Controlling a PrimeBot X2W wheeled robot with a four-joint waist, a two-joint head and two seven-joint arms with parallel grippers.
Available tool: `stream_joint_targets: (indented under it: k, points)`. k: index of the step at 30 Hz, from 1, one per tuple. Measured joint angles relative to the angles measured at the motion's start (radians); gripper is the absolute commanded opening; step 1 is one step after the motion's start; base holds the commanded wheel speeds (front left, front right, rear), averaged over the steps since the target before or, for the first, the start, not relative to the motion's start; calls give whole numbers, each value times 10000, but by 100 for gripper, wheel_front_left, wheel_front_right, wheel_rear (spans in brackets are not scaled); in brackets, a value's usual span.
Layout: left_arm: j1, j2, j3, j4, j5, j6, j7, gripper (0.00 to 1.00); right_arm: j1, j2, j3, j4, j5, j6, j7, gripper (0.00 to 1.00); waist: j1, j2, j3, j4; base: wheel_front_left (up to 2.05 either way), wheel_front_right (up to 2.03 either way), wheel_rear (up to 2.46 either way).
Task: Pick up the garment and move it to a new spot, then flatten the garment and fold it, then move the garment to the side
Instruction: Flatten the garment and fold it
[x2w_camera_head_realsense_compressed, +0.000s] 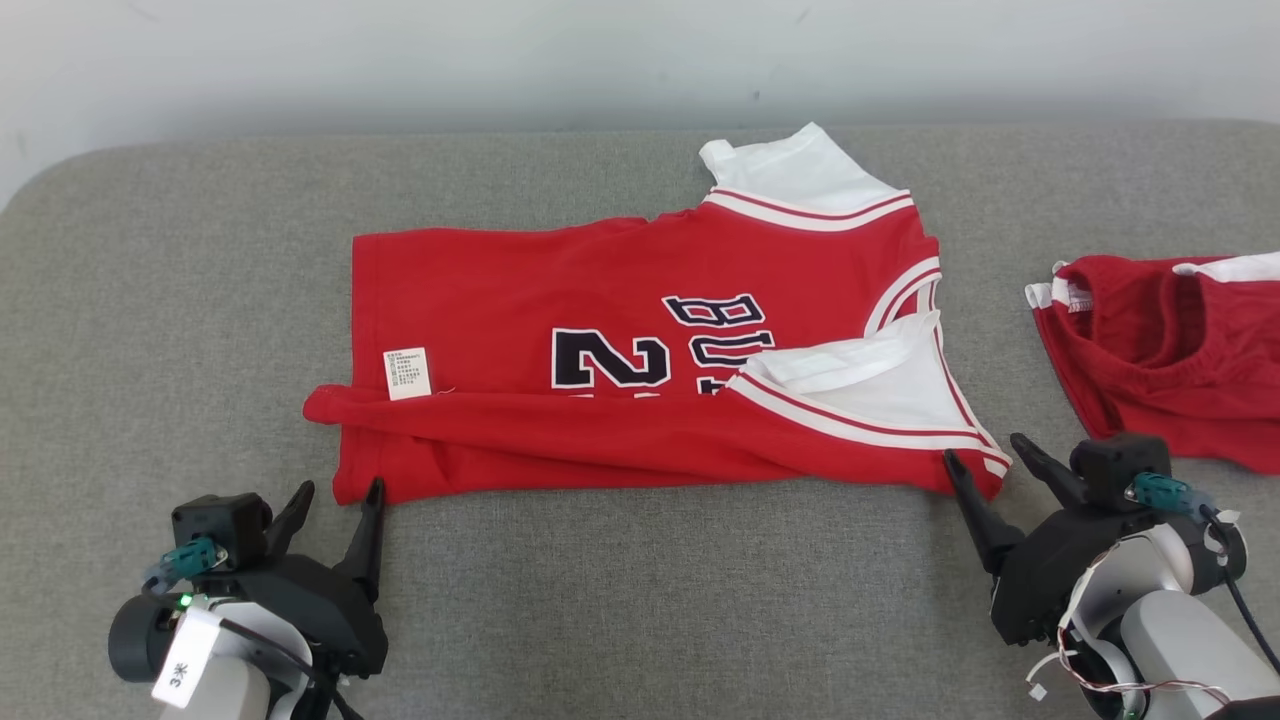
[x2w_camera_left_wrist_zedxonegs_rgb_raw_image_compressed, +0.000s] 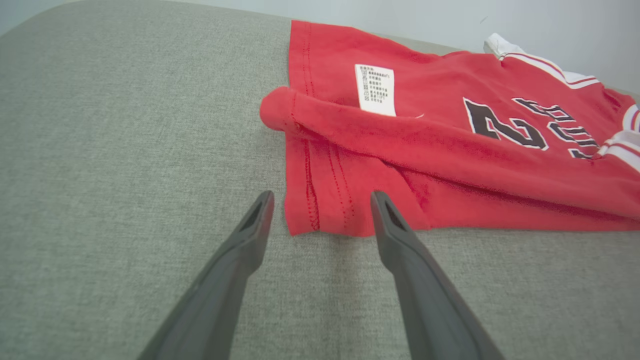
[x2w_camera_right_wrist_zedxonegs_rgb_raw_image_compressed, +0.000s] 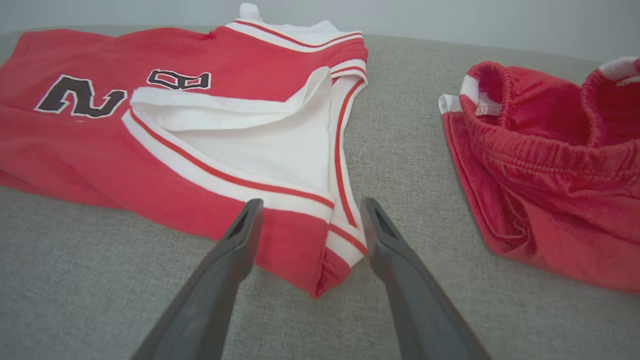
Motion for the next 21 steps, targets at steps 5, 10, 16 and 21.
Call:
stream_joint_targets:
  k: [5,10,16,21]
  points:
    - [-176,25,-33,267,36,-8,100,100,-38,96,148,71,-2,-4,236,100,0,0,215,-11,0,0,0]
    - [-475,109,-171,541,209,-10,146,100,-104,190,213,219,-2,-12,456,100,0,0,373,-59,0,0,0]
    - [-766,25,-201,1118,176,-90,318,100,-247,272,324,399,-2,-88,717,100,0,-1,444,-82,0,0,0]
    - [-850,-56,-146,1440,4,-173,410,18,-321,316,393,456,-2,-90,815,30,0,0,467,-99,0,0,0]
